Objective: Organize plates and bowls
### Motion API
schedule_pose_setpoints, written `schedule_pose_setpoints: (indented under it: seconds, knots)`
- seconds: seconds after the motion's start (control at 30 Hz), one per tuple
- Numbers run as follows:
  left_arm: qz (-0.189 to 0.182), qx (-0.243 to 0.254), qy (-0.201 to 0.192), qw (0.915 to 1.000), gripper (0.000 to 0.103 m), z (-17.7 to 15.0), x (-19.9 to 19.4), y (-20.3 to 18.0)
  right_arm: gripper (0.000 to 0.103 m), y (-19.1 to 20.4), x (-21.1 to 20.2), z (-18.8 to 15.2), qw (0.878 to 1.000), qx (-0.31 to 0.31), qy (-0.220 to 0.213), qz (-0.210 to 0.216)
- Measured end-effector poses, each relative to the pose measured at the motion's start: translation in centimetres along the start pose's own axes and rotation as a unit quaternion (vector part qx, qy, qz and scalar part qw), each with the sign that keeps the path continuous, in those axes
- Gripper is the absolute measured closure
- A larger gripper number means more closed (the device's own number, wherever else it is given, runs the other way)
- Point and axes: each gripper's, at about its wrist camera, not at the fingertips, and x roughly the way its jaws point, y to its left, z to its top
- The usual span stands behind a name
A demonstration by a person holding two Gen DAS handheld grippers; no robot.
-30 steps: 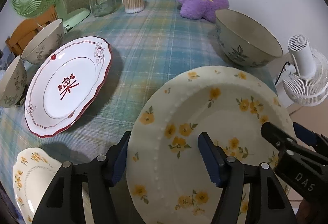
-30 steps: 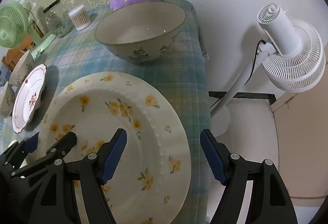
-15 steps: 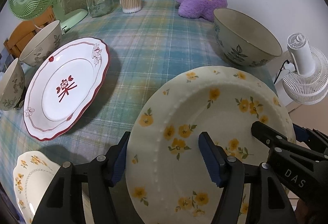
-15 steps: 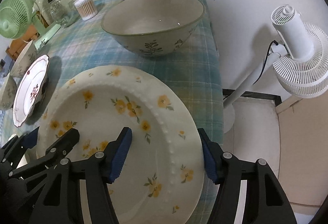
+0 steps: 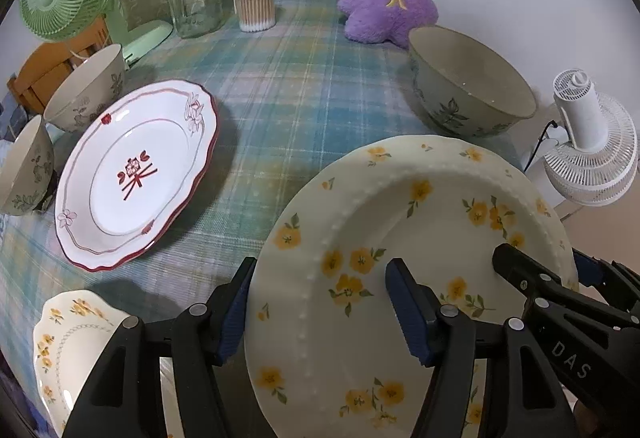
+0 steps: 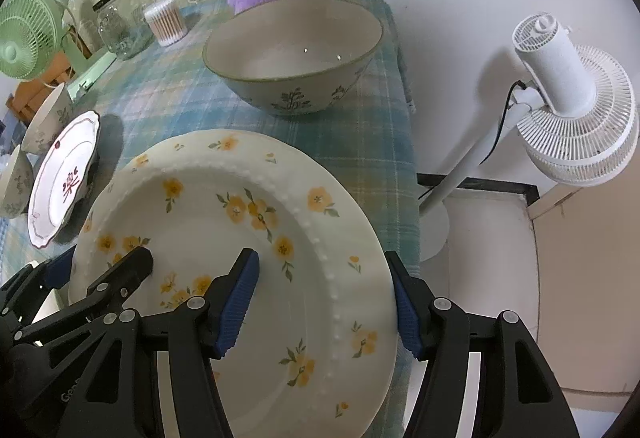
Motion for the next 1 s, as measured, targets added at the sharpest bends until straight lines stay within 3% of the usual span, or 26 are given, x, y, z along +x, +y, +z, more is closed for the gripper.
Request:
schedule_pose_setpoints:
  seconds: [0.53, 1.0]
  knots:
    - [-0.018, 0.006, -0.019, 0.9996, 0.038, -0.8, -4.5, 0.8, 0.037, 1.4, -4.7, -1.1, 1.000, 0.007, -0.028, -0.012]
    - [-0.024, 0.007, -0.023, 0.9994, 0.038, -3.7, -7.5, 5.5, 0.037, 6.4, -7.2, -5.0, 1.000, 0.016, -0.021, -0.015]
